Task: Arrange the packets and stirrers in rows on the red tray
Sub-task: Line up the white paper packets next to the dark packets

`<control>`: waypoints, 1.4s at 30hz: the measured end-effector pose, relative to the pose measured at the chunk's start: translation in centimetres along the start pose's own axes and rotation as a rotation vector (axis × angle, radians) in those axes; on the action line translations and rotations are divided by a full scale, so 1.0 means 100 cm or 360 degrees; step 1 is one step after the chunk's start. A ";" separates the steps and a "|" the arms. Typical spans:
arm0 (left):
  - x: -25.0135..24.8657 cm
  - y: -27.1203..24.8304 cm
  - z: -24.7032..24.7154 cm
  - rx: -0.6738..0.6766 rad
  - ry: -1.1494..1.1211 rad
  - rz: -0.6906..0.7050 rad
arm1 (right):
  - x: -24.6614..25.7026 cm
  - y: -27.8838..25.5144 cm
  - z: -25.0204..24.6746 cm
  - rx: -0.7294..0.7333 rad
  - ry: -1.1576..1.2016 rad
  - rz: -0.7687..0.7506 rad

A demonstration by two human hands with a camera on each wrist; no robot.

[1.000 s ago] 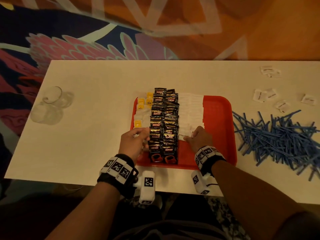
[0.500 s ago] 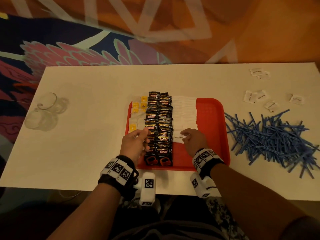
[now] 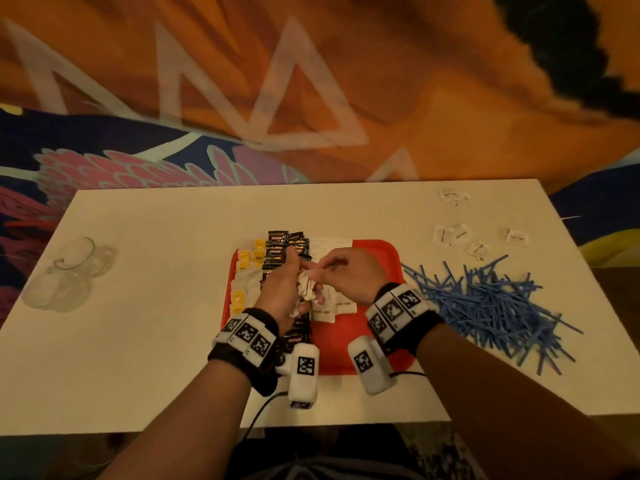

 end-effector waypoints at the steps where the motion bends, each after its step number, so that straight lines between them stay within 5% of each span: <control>1: -0.005 -0.001 0.005 0.0026 0.0017 0.0023 | 0.001 0.000 -0.002 0.0031 -0.0008 0.0031; 14: -0.025 -0.001 0.012 -0.0080 0.0278 0.0292 | 0.005 -0.005 -0.040 -0.0155 0.0496 0.0139; 27: -0.019 0.011 0.007 -0.0187 -0.0257 0.0284 | -0.017 -0.013 -0.028 -0.0187 0.1174 0.0205; 30: -0.016 0.010 0.011 -0.0201 -0.0110 0.0289 | -0.021 -0.011 -0.025 -0.0216 0.1377 0.0256; 35: -0.012 0.017 0.006 -0.0230 0.0007 0.0295 | -0.029 -0.004 -0.026 -0.0186 0.1119 0.0340; 42: -0.013 0.019 0.004 -0.0179 0.0078 0.0288 | -0.046 0.003 -0.012 -0.0109 0.1365 0.0514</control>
Point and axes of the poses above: each hand's wrist, its own y-axis towards the middle knuckle, its own z-axis out of the palm, x = y × z, the point moved 9 cm from there along y, towards the middle knuckle, and after that the axes turned 3 degrees about x, right-handed, at the moved point
